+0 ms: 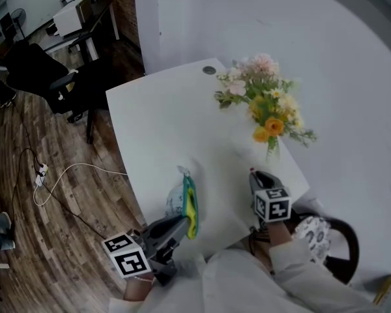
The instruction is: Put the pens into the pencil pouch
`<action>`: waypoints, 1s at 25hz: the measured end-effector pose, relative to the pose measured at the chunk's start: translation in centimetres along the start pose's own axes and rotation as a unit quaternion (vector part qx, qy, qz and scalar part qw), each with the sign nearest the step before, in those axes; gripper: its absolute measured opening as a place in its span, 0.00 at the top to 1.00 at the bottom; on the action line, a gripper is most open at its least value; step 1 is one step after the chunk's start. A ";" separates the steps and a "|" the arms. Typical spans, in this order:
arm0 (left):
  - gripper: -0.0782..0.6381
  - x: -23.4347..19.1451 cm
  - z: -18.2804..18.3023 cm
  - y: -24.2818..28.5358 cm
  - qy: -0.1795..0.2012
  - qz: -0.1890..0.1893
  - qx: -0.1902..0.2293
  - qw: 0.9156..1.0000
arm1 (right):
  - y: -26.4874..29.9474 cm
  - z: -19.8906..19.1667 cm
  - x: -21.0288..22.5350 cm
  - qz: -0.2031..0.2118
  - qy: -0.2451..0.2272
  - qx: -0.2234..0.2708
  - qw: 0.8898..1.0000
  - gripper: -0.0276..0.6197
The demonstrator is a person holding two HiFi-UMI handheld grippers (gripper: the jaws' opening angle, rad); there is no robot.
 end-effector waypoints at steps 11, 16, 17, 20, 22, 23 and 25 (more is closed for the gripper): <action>0.85 0.1 -0.1 -0.3 0.002 0.006 0.005 1.000 | -2.9 1.9 -5.9 0.104 -0.047 0.055 0.992 0.86; 0.85 0.1 0.0 -0.5 0.004 0.011 0.011 1.000 | -3.6 2.4 -8.4 0.148 -0.059 0.068 0.985 0.86; 0.85 0.1 0.0 -0.5 0.003 0.011 0.013 1.000 | -3.7 2.4 -8.9 0.157 -0.060 0.070 0.983 0.86; 0.85 0.1 -0.1 -0.6 0.004 0.013 0.017 1.000 | -4.3 3.0 -10.4 0.185 -0.054 0.088 0.977 0.86; 0.85 0.1 -0.1 -0.6 0.004 0.013 0.018 1.000 | -5.1 3.8 -11.4 0.210 -0.043 0.109 0.971 0.86; 0.85 0.1 -0.2 -0.7 0.004 0.013 0.020 1.000 | -5.6 4.3 -11.9 0.222 -0.037 0.120 0.967 0.86; 0.85 0.1 -0.2 -0.9 0.002 0.014 0.022 1.000 | -6.6 5.5 -12.7 0.245 -0.025 0.142 0.959 0.86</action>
Point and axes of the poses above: the fingertips, and each gripper's own axes: y forward along the fingers, x to its right, z out of its top, the point moved 8 cm from there along -y, backward along the fingers, and after that the axes turned 3 degrees about -z, right-handed, at the moved point
